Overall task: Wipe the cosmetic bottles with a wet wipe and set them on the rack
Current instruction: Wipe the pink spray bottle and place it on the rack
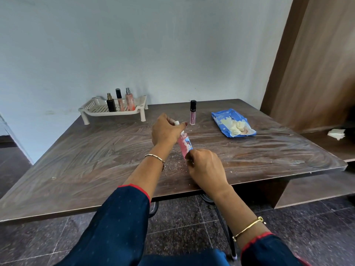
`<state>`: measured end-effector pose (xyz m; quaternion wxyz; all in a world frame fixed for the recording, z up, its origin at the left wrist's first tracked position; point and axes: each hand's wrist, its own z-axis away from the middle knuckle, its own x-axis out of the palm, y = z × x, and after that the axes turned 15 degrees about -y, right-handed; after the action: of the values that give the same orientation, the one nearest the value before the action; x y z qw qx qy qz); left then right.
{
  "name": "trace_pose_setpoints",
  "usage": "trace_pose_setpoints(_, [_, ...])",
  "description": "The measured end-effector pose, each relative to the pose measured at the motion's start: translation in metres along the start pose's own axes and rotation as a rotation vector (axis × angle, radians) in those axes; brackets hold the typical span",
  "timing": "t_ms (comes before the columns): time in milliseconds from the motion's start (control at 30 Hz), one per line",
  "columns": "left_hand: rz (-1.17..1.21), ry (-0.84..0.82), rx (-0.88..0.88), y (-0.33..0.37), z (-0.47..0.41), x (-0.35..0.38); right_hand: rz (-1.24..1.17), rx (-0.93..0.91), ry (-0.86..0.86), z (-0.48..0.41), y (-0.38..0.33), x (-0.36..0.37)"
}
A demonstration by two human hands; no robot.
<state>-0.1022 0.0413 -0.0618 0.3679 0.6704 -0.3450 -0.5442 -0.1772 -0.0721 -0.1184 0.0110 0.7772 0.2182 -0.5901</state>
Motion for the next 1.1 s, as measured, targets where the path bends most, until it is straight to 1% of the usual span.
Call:
trace_pose_setpoints(100, [-0.004, 0.004, 0.026, 0.000, 0.002, 0.001, -0.088, -0.002, -0.009, 0.001, -0.004, 0.006])
trace_pose_setpoints(200, [0.008, 0.011, 0.066, -0.001, 0.004, 0.001, -0.262, 0.066, 0.084, 0.001, -0.001, 0.007])
trace_pose_setpoints(300, [0.013, 0.016, 0.126, -0.005, 0.006, 0.000, -0.537, 0.131, 0.198, -0.006, 0.017, 0.008])
trace_pose_setpoints(400, [-0.038, 0.015, 0.217, -0.007, 0.010, 0.003, -0.837, 0.188, 0.208, -0.011, 0.030, -0.002])
trace_pose_setpoints(500, [-0.105, -0.002, 0.292, -0.005, 0.009, 0.009, -0.968, 0.178, 0.206, -0.015, 0.034, -0.013])
trace_pose_setpoints(567, [-0.132, -0.021, 0.316, -0.003, 0.008, 0.011, -0.962, 0.161, 0.198, -0.019, 0.034, -0.016])
trace_pose_setpoints(700, [-0.179, -0.082, 0.327, 0.001, 0.009, 0.006, -0.878, 0.150, 0.147, -0.027, 0.035, -0.016])
trace_pose_setpoints(867, [-0.255, -0.217, 0.315, -0.004, 0.002, -0.003, -0.609, 0.091, 0.158, -0.031, 0.031, -0.019])
trace_pose_setpoints(967, [-0.235, -0.282, 0.294, -0.006, -0.001, -0.008, -0.457, 0.051, 0.183, -0.034, 0.029, -0.019])
trace_pose_setpoints(1100, [-0.121, -0.310, 0.271, -0.006, -0.002, -0.008, -0.299, -0.029, 0.259, -0.040, 0.026, -0.016])
